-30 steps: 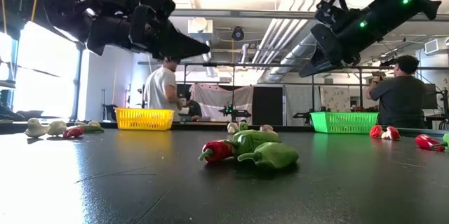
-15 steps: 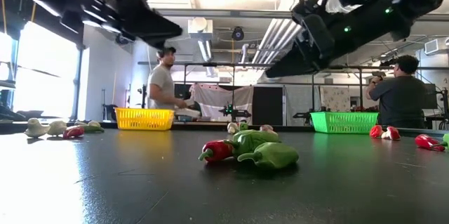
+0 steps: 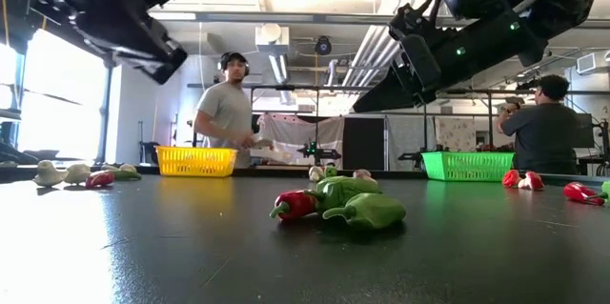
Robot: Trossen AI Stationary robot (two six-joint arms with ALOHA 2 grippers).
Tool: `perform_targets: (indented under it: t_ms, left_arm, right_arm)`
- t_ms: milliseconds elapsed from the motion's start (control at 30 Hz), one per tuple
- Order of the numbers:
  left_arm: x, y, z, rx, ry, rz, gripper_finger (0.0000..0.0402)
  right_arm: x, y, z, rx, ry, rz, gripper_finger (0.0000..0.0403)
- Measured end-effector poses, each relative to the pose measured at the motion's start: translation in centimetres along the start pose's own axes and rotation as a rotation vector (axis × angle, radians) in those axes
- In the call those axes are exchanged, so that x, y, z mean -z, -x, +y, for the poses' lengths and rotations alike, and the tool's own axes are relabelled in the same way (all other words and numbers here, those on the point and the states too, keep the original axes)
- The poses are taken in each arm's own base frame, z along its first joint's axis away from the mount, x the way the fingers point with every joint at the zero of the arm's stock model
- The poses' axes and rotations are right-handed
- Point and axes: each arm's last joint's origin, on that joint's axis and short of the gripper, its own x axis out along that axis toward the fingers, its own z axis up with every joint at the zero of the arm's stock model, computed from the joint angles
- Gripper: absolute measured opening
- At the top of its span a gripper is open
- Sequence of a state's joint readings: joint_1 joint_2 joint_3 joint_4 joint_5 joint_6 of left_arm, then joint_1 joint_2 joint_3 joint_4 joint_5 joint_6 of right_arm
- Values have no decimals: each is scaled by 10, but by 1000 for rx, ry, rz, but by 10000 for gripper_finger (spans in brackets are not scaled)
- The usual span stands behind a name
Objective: Sort produce into baskets
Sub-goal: Put the red mushroom into the yellow bin
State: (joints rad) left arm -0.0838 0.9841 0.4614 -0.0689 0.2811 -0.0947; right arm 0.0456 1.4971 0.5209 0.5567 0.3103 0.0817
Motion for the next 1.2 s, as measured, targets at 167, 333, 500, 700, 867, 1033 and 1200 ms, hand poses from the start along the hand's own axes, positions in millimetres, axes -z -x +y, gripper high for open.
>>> perform_targets:
  t_ms: [167,333,500,700,867,1033,1200]
  left_arm:
    - [7,-1,-14,46,-14,69,50]
    - [14,-3,-24,73,8,133,70]
    - [19,-4,-33,68,30,173,89]
    - [3,5,-44,-6,-41,220,102]
    - [-14,13,-51,-14,-47,230,102]
    - [-11,20,-56,23,0,343,102]
    - [-2,23,-64,66,40,434,102]
  right_arm:
    - [1,0,0,2,-5,7,0]
    - [5,0,-1,27,-24,46,0]
    - [3,0,-1,26,-37,29,0]
    - [-16,-1,-3,-97,8,-150,0]
    - [-24,-2,-11,-171,32,-230,0]
    - [-24,-3,-17,-160,28,-231,0]
    - [-22,-4,-17,-160,29,-209,0]
